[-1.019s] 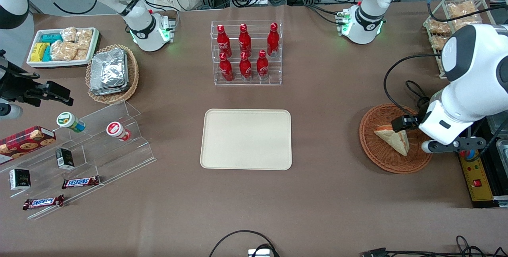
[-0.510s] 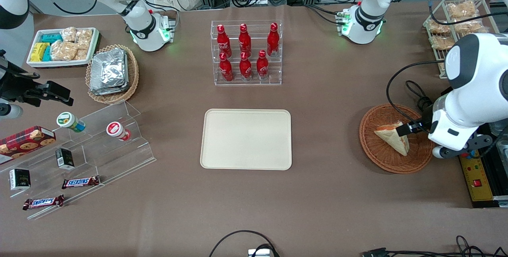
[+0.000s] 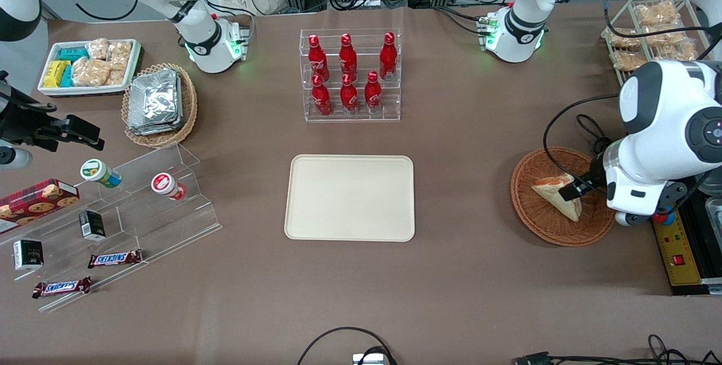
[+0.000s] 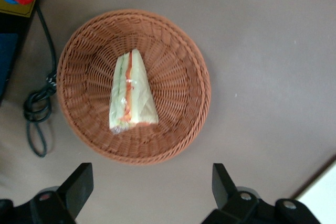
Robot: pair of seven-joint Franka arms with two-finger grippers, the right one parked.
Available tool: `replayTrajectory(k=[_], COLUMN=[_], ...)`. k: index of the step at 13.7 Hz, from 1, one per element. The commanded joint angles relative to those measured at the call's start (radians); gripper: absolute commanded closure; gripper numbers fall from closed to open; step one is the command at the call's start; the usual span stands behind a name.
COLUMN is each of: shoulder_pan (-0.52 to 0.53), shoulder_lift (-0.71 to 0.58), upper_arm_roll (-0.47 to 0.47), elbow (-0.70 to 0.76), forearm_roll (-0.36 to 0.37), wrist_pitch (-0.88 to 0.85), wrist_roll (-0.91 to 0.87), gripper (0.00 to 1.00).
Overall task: Place sandwich from basket to tray
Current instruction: 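Lower the open left gripper around the sandwich's upright edge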
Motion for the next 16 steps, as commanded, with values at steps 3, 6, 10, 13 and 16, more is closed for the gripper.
replayTrajectory(k=[3,6,10,13,16], shoulder_pan=[0.043,0.066,0.086,0.088,0.088], shoulder_lift=[-0.147,-0.162,-0.193,-0.161,-0.127], upper_arm_roll=[-0.003,-0.005,-0.005,-0.005,-0.003], elbow=[-0.286,-0.345,-0.472,-0.500,-0.506], forearm_roll=[-0.008,-0.011,-0.023,-0.045,-0.062], wrist_pitch=[0.240,0.308,0.467,0.547,0.579], wrist_roll=[-0.018,-0.018,-0.018,-0.018,-0.016], gripper=[0.00,0.00,0.00,0.00,0.00])
